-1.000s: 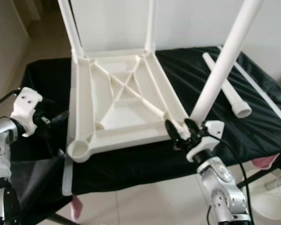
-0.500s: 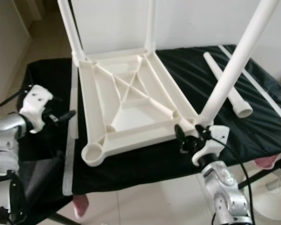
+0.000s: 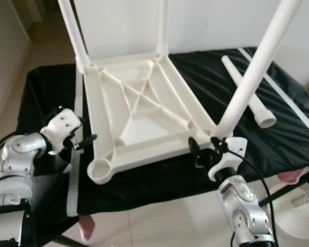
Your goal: Building children table
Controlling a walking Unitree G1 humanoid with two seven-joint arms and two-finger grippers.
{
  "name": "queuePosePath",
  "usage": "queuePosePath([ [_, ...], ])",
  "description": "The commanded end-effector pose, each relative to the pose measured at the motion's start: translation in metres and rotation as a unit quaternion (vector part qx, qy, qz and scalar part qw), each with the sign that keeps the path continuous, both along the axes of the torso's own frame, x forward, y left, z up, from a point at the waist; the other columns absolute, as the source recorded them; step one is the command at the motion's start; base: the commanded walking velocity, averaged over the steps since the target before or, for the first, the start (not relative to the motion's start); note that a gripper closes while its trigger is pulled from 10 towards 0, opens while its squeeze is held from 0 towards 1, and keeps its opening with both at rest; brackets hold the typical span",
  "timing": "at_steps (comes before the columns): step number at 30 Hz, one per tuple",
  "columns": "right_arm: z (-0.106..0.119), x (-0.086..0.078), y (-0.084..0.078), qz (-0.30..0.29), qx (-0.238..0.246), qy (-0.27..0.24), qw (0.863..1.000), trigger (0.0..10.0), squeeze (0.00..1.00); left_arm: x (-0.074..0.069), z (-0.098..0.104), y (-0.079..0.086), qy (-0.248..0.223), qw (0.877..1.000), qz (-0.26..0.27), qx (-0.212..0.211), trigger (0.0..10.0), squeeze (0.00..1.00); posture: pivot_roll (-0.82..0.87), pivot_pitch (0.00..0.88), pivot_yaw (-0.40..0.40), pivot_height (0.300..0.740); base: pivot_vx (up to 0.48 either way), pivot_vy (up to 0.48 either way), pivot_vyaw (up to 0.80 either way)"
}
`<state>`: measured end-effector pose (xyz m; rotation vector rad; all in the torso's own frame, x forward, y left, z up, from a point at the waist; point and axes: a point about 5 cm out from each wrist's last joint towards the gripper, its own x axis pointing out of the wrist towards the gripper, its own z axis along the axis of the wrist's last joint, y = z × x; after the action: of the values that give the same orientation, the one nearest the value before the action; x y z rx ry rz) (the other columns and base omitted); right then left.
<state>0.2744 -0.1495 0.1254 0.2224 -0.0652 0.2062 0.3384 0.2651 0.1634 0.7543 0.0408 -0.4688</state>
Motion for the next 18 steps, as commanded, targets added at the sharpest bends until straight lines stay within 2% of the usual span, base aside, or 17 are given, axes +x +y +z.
queuePosePath([
  [1,-0.003,0.001,-0.006,-0.01,-0.003,0.006,1.0,10.0,0.0,-0.006,-0.006,-0.006,0.004,0.999,-0.03,0.019,10.0,0.0,0.02,0.073,-0.016,0.74,0.0,0.0,0.0],
  [2,-0.004,0.002,-0.007,-0.012,-0.005,0.008,1.0,10.0,0.0,-0.012,-0.007,-0.009,0.014,0.998,-0.056,0.017,10.0,0.0,0.03,0.073,-0.02,0.74,0.0,0.0,0.0],
  [3,-0.004,0.002,-0.007,-0.012,-0.005,0.008,1.0,10.0,0.0,-0.012,-0.007,-0.009,0.014,0.998,-0.056,0.017,10.0,0.0,0.03,0.073,-0.02,0.74,0.0,0.0,0.0],
  [4,-0.006,0.003,-0.008,-0.013,-0.006,0.011,1.0,10.0,0.0,-0.021,-0.009,-0.015,0.025,0.995,-0.1,0.016,10.0,0.0,0.03,0.071,-0.021,0.74,0.0,0.0,0.0],
  [8,-0.007,0.005,-0.008,-0.013,-0.005,0.013,1.0,10.0,0.0,-0.028,-0.011,-0.02,0.038,0.99,-0.132,0.018,10.0,0.0,0.04,0.067,-0.023,0.74,0.0,0.0,0.0],
  [10,-0.011,0.007,-0.008,-0.013,-0.005,0.019,1.0,10.0,0.0,-0.038,-0.016,-0.024,0.068,0.983,-0.167,0.016,10.0,0.0,0.04,0.063,-0.022,0.74,0.0,0.0,0.0],
  [18,-0.016,0.008,-0.001,-0.003,0.0,0.026,1.0,10.0,0.0,-0.052,-0.017,-0.031,0.091,0.976,-0.198,0.0,10.0,0.0,0.04,0.054,-0.017,0.74,0.0,0.0,0.0],
])
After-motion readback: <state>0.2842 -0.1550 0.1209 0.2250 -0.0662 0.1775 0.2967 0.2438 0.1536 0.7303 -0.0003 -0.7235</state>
